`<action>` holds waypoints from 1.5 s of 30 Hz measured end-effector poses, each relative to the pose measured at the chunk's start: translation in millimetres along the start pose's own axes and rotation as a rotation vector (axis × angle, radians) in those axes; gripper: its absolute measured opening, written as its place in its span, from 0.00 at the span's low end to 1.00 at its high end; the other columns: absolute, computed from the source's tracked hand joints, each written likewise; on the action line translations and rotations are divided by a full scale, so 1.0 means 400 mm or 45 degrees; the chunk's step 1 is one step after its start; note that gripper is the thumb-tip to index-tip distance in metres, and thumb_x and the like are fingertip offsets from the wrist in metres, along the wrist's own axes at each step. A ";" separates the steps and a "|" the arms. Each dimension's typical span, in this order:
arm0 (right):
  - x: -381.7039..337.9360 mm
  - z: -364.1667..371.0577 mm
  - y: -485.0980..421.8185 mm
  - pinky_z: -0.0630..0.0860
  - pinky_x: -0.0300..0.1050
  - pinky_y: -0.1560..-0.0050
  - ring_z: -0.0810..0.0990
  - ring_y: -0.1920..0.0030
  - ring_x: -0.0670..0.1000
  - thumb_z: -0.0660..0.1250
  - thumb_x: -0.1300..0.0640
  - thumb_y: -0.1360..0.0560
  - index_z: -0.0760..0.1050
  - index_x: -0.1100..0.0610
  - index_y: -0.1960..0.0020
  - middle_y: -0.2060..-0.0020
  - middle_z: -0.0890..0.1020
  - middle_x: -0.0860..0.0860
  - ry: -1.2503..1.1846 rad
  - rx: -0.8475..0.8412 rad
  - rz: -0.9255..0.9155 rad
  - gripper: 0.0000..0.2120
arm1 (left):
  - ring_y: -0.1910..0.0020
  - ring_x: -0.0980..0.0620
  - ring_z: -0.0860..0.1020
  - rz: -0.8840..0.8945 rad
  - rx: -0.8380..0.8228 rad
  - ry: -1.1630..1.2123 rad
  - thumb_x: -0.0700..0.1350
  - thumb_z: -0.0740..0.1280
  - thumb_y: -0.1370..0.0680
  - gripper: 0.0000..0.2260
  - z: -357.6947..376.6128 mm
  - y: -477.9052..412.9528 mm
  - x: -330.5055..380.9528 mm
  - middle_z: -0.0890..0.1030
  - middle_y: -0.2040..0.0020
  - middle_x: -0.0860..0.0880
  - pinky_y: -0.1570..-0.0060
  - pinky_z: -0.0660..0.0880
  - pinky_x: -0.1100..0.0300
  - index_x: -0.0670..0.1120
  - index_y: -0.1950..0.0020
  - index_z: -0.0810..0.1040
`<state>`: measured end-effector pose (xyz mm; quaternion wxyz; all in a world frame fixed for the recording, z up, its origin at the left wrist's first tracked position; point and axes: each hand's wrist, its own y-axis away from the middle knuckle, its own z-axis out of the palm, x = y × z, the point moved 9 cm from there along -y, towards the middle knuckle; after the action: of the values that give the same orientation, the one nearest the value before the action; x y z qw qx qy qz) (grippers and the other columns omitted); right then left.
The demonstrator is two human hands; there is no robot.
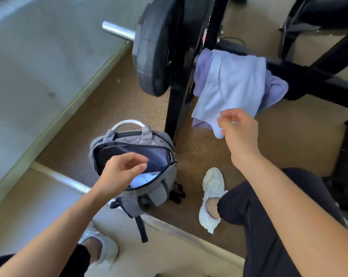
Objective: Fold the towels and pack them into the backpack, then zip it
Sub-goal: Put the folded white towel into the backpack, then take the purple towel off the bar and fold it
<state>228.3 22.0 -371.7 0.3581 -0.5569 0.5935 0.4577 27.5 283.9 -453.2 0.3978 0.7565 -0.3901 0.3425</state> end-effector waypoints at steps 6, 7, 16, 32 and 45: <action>0.023 -0.121 -0.086 0.78 0.46 0.53 0.76 0.47 0.56 0.74 0.58 0.35 0.71 0.57 0.44 0.45 0.73 0.54 -0.197 0.469 0.028 0.22 | 0.55 0.56 0.84 -0.046 -0.031 0.073 0.42 0.73 0.21 0.04 0.083 -0.058 0.146 0.88 0.57 0.53 0.52 0.76 0.58 0.50 0.50 0.87; 0.024 -0.124 -0.093 0.77 0.44 0.53 0.75 0.46 0.55 0.74 0.58 0.34 0.70 0.57 0.40 0.44 0.71 0.52 -0.205 0.479 0.063 0.25 | 0.56 0.56 0.83 -0.049 -0.032 0.114 0.42 0.73 0.21 0.04 0.099 -0.079 0.183 0.87 0.58 0.52 0.52 0.75 0.58 0.49 0.49 0.87; 0.020 -0.099 -0.139 0.78 0.46 0.55 0.82 0.52 0.51 0.64 0.63 0.27 0.74 0.55 0.39 0.51 0.83 0.50 -0.419 0.316 0.071 0.17 | 0.45 0.52 0.80 -0.083 -0.013 0.402 0.47 0.71 0.20 0.13 0.279 -0.256 0.490 0.80 0.45 0.53 0.42 0.77 0.55 0.49 0.36 0.77; 0.035 -0.087 -0.153 0.68 0.45 0.57 0.72 0.62 0.46 0.64 0.56 0.19 0.73 0.59 0.54 0.62 0.74 0.49 -0.769 0.272 0.238 0.07 | 0.62 0.49 0.78 -0.181 0.314 0.938 0.46 0.63 0.21 0.08 0.177 -0.117 0.528 0.81 0.67 0.52 0.58 0.73 0.56 0.47 0.53 0.81; 0.008 -0.070 -0.162 0.83 0.45 0.63 0.86 0.58 0.54 0.67 0.70 0.26 0.79 0.62 0.45 0.55 0.85 0.57 -0.690 0.268 0.150 0.11 | 0.62 0.47 0.72 -0.278 0.676 0.832 0.50 0.60 0.20 0.12 -0.005 0.115 0.380 0.73 0.64 0.46 0.59 0.67 0.54 0.46 0.57 0.76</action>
<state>294.4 -2.9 -374.8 0.5321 -0.3388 0.5516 0.5458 57.5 219.8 -310.9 0.3258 0.7213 -0.0596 0.6083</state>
